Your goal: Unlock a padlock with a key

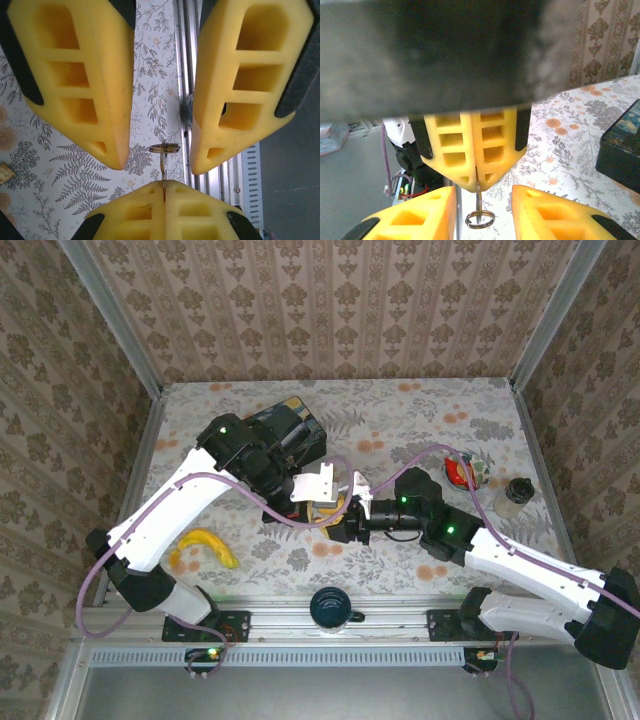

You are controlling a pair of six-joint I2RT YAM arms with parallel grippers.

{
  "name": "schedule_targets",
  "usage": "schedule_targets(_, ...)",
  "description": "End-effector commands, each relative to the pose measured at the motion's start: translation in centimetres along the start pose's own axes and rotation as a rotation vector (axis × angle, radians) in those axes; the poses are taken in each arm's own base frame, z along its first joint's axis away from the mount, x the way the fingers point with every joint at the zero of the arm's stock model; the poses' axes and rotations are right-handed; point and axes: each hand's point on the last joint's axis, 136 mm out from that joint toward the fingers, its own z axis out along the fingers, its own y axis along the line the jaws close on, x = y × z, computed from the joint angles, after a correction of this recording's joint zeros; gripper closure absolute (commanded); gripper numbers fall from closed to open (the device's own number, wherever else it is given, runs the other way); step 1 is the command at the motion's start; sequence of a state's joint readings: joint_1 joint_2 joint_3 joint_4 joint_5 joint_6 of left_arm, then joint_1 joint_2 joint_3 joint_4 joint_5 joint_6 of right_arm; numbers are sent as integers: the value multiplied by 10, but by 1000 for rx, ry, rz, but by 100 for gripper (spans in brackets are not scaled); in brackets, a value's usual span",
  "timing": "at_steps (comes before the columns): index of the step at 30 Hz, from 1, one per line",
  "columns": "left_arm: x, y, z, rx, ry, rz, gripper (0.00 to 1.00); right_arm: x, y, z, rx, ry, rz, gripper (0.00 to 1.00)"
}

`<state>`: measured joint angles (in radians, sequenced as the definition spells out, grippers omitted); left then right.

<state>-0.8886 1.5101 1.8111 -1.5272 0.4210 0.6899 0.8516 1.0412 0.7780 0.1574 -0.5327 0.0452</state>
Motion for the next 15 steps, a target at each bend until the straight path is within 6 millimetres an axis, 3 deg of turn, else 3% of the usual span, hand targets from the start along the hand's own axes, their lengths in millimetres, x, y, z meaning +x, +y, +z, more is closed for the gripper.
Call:
schedule_targets(1,-1,-7,-6,7,-25,25,100,-1,2,2,-23,19,10,65)
schedule_targets(15,-3,-9,-8,10,-37,30,100,1,-16,6,33,20,43,51)
